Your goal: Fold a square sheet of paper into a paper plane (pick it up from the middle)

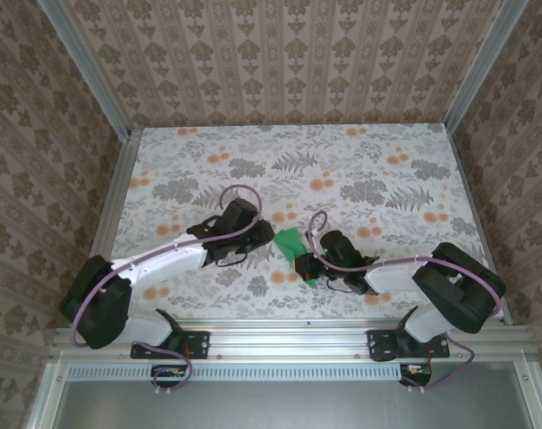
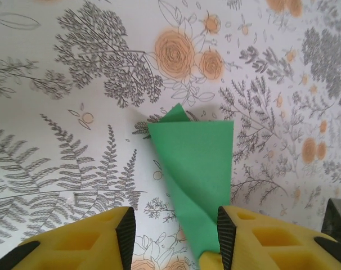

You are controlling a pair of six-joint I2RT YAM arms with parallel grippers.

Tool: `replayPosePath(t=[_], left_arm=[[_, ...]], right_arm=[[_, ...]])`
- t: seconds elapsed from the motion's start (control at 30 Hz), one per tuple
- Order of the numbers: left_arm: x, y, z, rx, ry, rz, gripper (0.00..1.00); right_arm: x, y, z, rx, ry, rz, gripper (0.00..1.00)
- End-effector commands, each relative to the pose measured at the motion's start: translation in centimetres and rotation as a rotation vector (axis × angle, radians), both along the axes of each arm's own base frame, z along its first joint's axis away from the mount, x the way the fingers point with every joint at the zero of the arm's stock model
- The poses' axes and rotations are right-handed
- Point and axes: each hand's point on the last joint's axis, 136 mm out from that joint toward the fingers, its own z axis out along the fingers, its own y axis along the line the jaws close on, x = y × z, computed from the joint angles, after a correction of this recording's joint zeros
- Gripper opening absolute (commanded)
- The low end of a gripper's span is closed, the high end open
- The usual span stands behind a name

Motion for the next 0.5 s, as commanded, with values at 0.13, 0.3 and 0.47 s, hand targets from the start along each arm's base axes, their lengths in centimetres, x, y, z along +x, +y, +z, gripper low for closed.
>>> replayPosePath(t=[0.13,0.3,0.47], left_arm=[[0.4,-5.1,1.0,-0.018,-0.024,-0.154,0.44],[0.9,-6.1,0.3,-0.008,-0.009,-0.160,0.49],[1.6,-8.1,-0.5,-0.060,0.035,-0.180,0.50]], right_arm=[[1.7,-1.2,2.9,0.242,-0.006,-0.112,0.00],[2.2,-2.3,2.9,0.265,0.023,-0.141,0.00],[2.5,-3.2,2.4,0.279,0.050,-0.167,0.00]])
